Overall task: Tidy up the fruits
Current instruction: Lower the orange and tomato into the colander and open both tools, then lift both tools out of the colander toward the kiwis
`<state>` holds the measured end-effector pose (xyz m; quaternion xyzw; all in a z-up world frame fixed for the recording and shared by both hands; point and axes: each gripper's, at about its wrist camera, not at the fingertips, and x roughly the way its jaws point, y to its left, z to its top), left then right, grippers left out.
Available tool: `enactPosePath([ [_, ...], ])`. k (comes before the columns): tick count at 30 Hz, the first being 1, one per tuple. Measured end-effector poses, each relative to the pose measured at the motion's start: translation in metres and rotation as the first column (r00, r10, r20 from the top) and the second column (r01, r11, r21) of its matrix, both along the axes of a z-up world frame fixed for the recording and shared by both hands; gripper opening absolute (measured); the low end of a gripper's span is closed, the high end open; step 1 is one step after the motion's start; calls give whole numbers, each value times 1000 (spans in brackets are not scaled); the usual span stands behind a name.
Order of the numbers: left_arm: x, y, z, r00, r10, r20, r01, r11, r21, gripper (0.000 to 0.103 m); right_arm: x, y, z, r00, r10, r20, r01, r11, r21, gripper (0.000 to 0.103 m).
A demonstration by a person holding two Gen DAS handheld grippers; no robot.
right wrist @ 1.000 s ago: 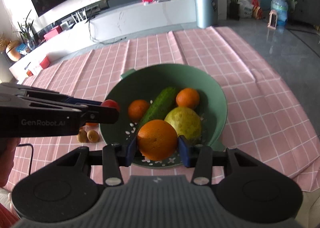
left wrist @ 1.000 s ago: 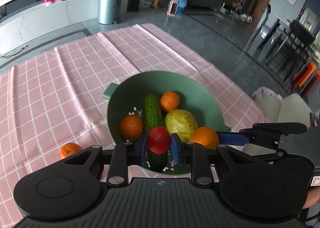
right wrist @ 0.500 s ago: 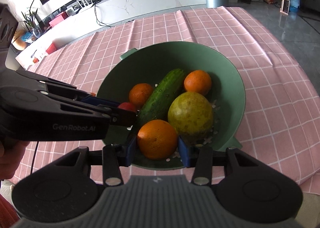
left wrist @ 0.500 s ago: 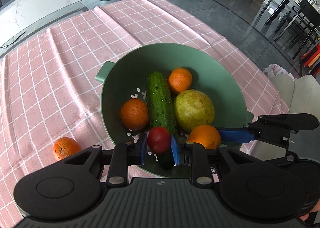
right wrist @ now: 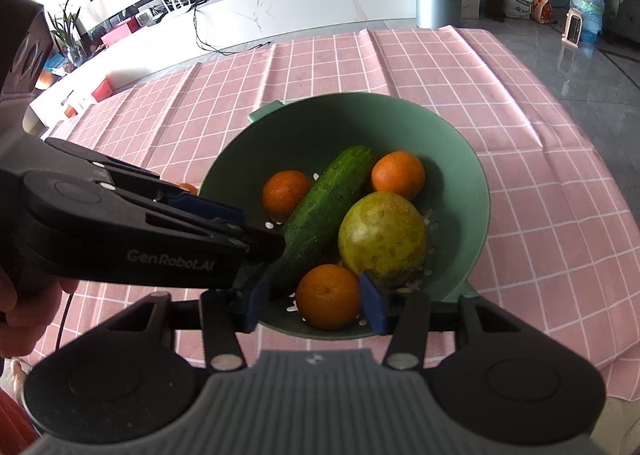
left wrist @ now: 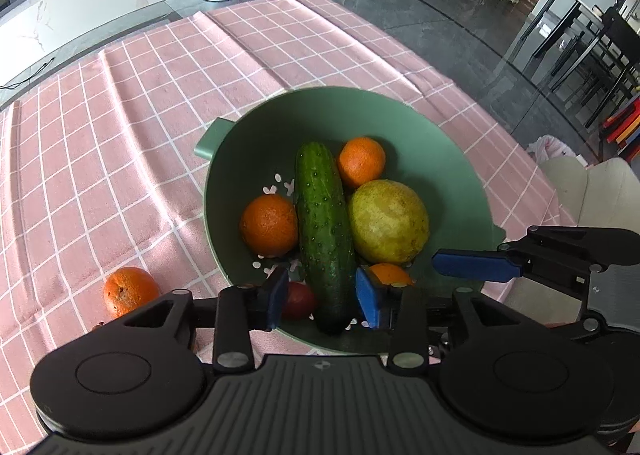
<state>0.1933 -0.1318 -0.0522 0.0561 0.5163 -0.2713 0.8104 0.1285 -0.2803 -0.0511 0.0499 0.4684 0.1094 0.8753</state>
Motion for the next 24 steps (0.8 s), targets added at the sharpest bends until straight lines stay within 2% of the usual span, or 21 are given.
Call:
enactPosePath([
  [8,-17,19,28,996,46,72,-43,998,-41,48,-19,6,25,994,-27,105,28,1000,-7,52],
  [16,-40,52,53,986,80,149,-76,997,-32,51,-42,29,41,976,-41,214,30,998,56,52],
  [24,-57,87,53,976,91,196,-92,996,-4,51,-58,62,36,970,-66,235,36,991,126,52],
])
